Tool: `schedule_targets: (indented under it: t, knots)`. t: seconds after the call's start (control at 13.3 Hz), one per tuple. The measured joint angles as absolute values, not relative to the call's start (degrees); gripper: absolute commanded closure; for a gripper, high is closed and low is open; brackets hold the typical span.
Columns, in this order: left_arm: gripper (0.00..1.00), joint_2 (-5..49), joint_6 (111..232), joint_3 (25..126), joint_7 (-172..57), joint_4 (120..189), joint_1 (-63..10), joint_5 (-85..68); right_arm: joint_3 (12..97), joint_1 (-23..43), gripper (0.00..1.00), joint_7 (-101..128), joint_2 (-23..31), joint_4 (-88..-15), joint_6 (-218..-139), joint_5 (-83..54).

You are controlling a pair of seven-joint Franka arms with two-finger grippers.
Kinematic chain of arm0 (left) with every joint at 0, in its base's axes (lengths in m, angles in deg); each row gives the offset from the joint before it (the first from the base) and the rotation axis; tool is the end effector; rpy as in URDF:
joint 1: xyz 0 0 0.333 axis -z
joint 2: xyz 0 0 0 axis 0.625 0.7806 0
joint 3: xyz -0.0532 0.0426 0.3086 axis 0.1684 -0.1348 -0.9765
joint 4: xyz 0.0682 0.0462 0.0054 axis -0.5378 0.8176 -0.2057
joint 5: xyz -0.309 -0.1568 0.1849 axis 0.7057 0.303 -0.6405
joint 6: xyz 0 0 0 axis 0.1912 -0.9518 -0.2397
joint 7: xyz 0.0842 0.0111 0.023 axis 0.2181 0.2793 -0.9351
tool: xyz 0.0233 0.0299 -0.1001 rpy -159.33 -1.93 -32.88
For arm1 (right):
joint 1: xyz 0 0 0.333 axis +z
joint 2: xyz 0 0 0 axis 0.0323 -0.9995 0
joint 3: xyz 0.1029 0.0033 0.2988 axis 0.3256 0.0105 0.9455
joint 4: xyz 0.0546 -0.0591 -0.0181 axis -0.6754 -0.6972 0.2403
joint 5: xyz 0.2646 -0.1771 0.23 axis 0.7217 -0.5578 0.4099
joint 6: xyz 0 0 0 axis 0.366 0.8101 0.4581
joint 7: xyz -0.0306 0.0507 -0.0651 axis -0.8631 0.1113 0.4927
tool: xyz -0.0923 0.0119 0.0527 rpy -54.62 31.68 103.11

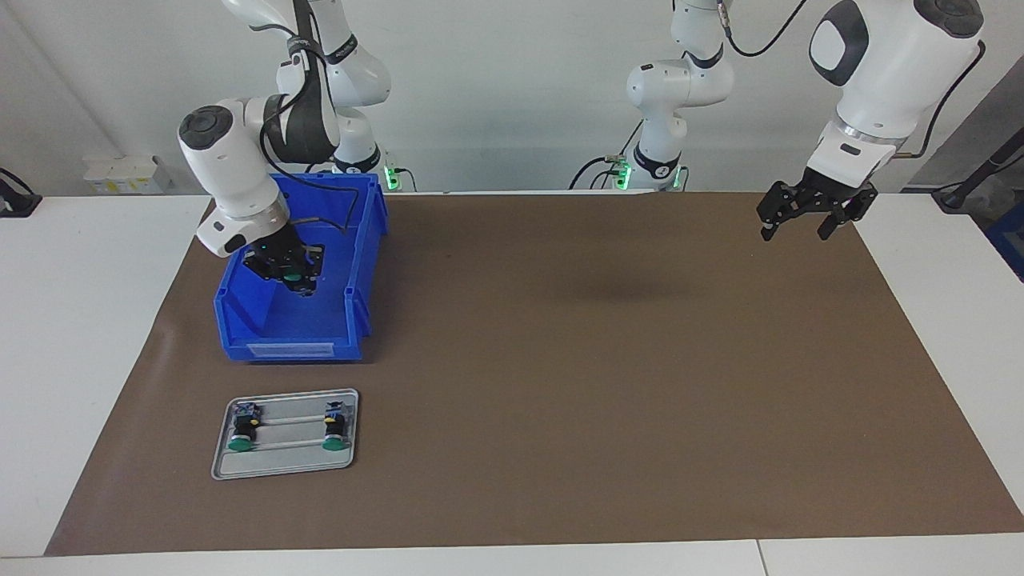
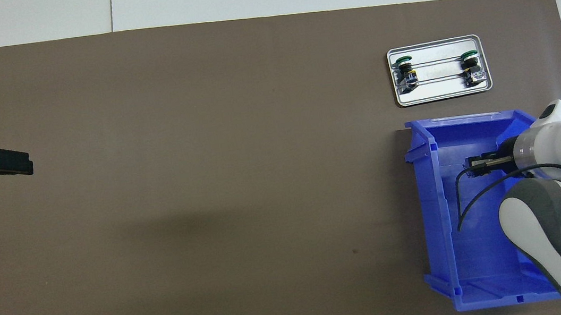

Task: Place and press button with both arms

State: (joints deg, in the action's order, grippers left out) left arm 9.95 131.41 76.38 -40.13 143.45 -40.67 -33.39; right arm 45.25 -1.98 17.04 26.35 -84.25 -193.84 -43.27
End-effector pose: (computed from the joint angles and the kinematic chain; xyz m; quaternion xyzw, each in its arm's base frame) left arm 0.5513 -0.0204 0.5938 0.9992 -0.0330 0.0230 0.0014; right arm 0.4869 -0.0199 0.3797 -0.9993 -0.0022 -0.0346 0.0148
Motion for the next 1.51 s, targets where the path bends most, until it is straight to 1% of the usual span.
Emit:
schedule_targets:
  t: [0.15,0.38,0.45,0.53,0.68,0.75,0.83,0.98,1.13,1.51]
  knots:
    - [0.0,9.95,131.41,76.38,-40.12,143.45,-40.67,-33.39,45.25,-2.35,1.0,16.99,25.64,-86.53,-196.79,-41.64]
    - [0.0,9.95,131.4,76.38,-40.13,143.45,-40.67,-33.39,45.27,-2.33,1.0,16.95,24.6,-87.9,-197.69,-40.06]
    - [0.0,9.95,131.4,76.38,-40.13,143.45,-40.67,-33.39,45.27,-2.33,0.7,16.95,24.4,-88.32,-198.09,-39.99]
    - [0.0,9.95,131.4,76.38,-40.13,143.45,-40.67,-33.39,45.27,-2.33,0.48,16.95,24.24,-88.8,-198.7,-39.97]
    - [0.0,9.95,131.4,76.38,-40.13,143.45,-40.67,-33.39,45.27,-2.33,0.32,16.95,24.04,-89.42,-199.36,-39.94]
    - [0.0,9.95,131.4,76.38,-40.13,143.45,-40.67,-33.39,45.27,-2.33,0.17,16.95,23.99,-89.47,-199.4,-39.94]
    - [0.0,9.95,131.4,76.38,-40.13,143.45,-40.67,-33.39,45.27,-2.32,0.0,16.95,23.98,-89.46,-199.41,-39.93]
    - [0.0,9.95,131.4,76.38,-40.13,143.45,-40.67,-33.39,45.28,-2.28,0.0,16.95,23.99,-89.23,-199.46,-39.93]
    - [0.0,9.95,131.4,76.38,-40.13,143.45,-40.67,-33.39,45.45,-2.16,0.0,16.95,24.26,-87.14,-198.67,-39.93]
    - [0.0,9.95,131.4,76.38,-40.13,143.45,-40.67,-33.39,45.54,-2.16,0.0,18.19,25.76,-73.63,-185.29,-39.88]
